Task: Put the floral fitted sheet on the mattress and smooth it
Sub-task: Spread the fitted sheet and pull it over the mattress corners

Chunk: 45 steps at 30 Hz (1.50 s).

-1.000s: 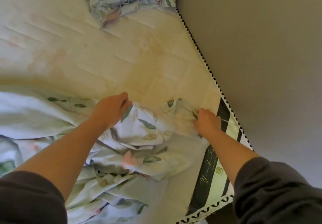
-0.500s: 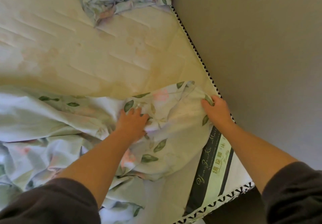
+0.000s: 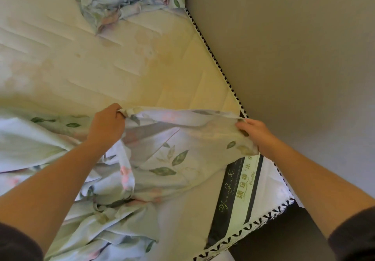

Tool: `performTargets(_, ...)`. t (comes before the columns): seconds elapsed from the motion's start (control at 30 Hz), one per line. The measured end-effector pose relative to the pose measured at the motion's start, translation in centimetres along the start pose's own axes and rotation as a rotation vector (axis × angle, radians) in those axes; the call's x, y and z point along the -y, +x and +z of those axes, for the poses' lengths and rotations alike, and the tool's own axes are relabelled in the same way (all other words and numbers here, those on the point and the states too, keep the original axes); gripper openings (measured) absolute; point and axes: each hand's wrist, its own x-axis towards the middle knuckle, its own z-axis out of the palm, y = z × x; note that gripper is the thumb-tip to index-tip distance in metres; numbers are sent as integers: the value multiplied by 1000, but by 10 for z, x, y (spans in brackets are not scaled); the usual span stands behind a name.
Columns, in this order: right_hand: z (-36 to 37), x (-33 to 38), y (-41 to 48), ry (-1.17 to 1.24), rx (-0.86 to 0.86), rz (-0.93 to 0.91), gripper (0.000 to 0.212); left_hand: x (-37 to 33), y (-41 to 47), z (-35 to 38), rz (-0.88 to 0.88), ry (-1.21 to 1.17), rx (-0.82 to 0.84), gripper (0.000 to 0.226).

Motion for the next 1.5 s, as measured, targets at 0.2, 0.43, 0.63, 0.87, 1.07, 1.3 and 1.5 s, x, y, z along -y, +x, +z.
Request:
performTargets(0.2, -16, 2, -4, 109, 43, 48, 12, 1, -9, 1, 5, 195, 154, 21)
performTargets(0.43, -16, -12, -5, 98, -11, 10, 10, 26, -17, -6, -134, 19, 5, 11)
performTargets(0.63, -5, -39, 7, -674, -59, -108, 18, 8, -38, -5, -142, -365, 181, 15)
performTargets(0.87, 47, 24, 11, -682, -211, -213, 18, 0, -60, -23, -304, -506, 408, 19)
performTargets(1.07, 127, 116, -18, -123, 114, -579, 56, -3, -79, -49, -400, -555, 576, 13)
performTargets(1.3, 170, 75, -69, 34, 301, -203, 42, -18, -95, -70, -259, -654, 571, 38)
performTargets(1.5, 175, 16, -94, -6, 390, -99, 21, -19, -105, -57, -456, -913, 538, 20)
